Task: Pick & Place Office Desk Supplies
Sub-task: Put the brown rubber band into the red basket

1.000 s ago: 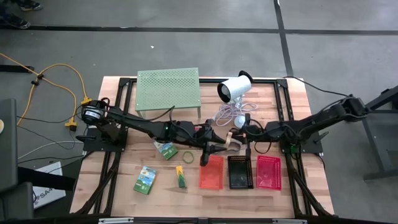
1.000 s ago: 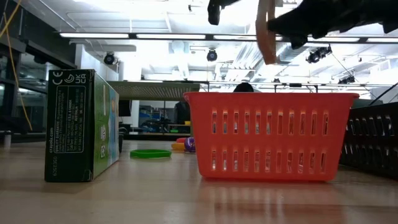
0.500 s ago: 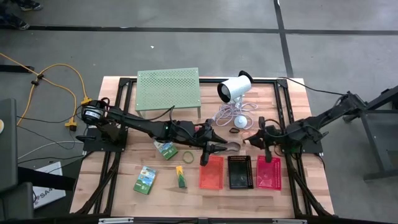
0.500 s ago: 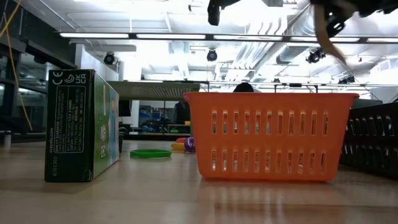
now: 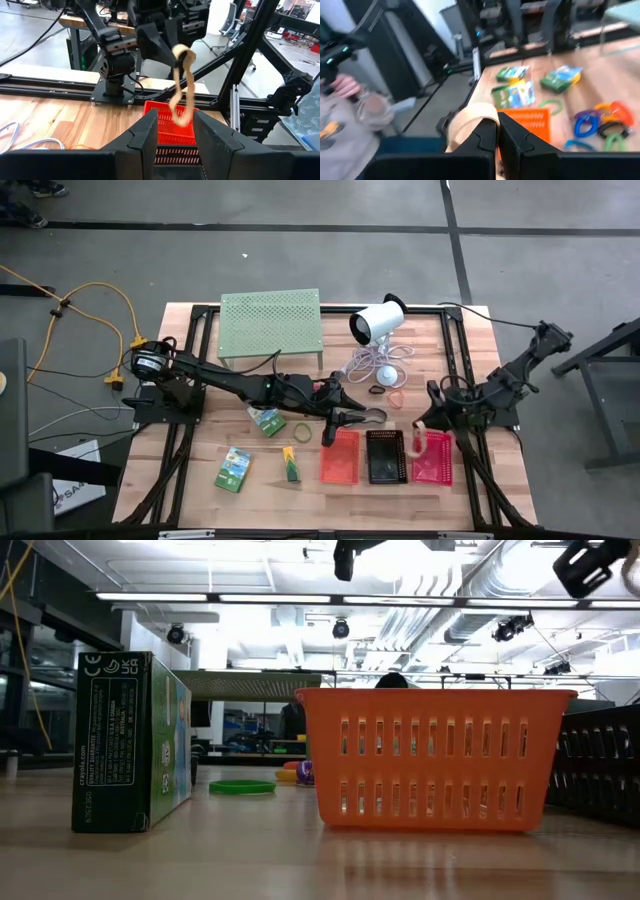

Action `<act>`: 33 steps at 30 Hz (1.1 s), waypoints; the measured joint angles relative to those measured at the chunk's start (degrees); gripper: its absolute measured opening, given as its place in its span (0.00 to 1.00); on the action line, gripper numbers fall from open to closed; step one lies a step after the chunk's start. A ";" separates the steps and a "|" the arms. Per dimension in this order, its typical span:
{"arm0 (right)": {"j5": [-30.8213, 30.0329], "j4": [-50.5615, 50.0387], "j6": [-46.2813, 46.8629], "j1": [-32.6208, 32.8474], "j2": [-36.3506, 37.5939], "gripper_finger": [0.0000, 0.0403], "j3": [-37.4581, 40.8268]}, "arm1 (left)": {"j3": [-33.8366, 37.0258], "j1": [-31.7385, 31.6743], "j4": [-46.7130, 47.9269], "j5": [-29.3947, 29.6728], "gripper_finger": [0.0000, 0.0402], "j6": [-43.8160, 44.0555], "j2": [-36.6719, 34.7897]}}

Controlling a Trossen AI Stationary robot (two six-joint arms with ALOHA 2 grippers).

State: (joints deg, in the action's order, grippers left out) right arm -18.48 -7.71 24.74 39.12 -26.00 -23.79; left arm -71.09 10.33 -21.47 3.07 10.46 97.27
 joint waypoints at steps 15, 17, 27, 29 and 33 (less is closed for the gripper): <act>3.38 -7.96 9.62 10.16 -0.16 0.01 0.00 | 0.00 0.00 0.00 0.00 0.30 0.00 0.00; 2.86 -9.01 10.76 11.01 -0.17 0.01 0.00 | 0.00 0.00 0.00 0.00 0.30 0.00 0.00; -1.53 -14.71 18.78 15.17 -0.19 0.01 1.90 | 0.00 0.00 0.00 0.00 0.30 0.00 0.00; -2.15 -14.51 20.68 15.87 -0.17 0.01 3.07 | 0.00 0.00 0.00 0.00 0.30 0.00 0.00; -2.64 -14.35 24.82 17.24 -0.17 0.01 5.40 | 0.00 0.00 0.00 0.00 0.30 0.01 0.00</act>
State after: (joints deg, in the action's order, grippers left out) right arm -21.12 -22.06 49.56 56.35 -26.17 -18.39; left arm -71.09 10.32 -21.47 3.07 10.47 97.27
